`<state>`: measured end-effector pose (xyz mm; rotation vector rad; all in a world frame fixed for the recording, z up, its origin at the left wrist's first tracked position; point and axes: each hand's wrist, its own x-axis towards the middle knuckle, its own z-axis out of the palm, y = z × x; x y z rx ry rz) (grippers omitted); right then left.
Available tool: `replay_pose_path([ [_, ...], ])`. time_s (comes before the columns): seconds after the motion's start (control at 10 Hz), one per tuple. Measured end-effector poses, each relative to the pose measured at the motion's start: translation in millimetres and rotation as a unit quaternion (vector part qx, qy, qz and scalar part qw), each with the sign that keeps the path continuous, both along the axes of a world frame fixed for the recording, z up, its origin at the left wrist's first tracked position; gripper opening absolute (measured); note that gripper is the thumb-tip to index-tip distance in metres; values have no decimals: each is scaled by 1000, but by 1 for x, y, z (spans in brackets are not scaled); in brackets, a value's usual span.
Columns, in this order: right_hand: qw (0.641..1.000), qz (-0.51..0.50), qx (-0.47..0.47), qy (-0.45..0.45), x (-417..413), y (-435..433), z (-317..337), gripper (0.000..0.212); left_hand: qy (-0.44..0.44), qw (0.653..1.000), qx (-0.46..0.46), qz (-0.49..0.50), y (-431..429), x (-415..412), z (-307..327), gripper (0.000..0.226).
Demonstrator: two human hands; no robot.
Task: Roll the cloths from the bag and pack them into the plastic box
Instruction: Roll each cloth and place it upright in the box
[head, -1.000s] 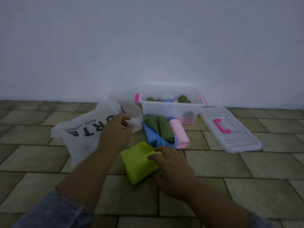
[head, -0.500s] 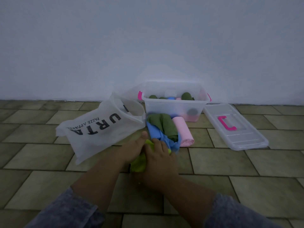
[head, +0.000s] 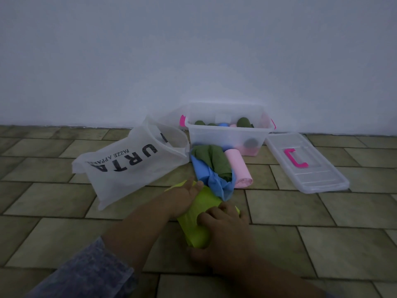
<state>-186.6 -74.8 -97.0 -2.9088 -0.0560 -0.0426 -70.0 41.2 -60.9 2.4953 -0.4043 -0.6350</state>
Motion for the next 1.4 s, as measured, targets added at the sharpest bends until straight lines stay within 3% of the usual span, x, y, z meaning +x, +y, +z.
replay_pose_path([
  [0.2,999,23,24,29,5,-4,1,68,-2,994,48,-94,3,0,-23,54],
  [0.3,999,27,14,33,6,-5,2,68,-73,988,124,-61,4,12,-27,59],
  [0.4,999,30,8,40,7,-6,1,70,-172,979,105,-14,1,14,-14,56],
  [0.5,999,25,19,44,10,-5,2,72,-186,981,22,-41,-5,5,4,32],
  [0.6,998,19,32,56,13,-3,3,81,-48,992,30,-109,-6,-12,16,32],
  [0.7,997,19,24,73,13,-2,7,87,14,993,19,-118,-2,-24,17,34],
  [0.8,996,25,51,74,12,-7,12,85,-8,989,19,-148,0,-26,19,33],
  [0.9,989,19,126,72,10,-16,20,45,54,991,-27,-119,3,-23,11,47],
  [1.0,982,19,155,104,14,-26,27,21,76,987,-13,-142,8,-24,4,52],
  [1.2,971,14,210,115,25,-51,20,34,10,982,68,-176,11,-21,-1,30],
  [1.3,973,0,202,108,29,-54,16,29,-63,980,74,-173,10,-20,-1,32],
  [1.4,977,-25,190,96,34,-56,15,19,-73,980,50,-177,8,-24,-3,45],
])
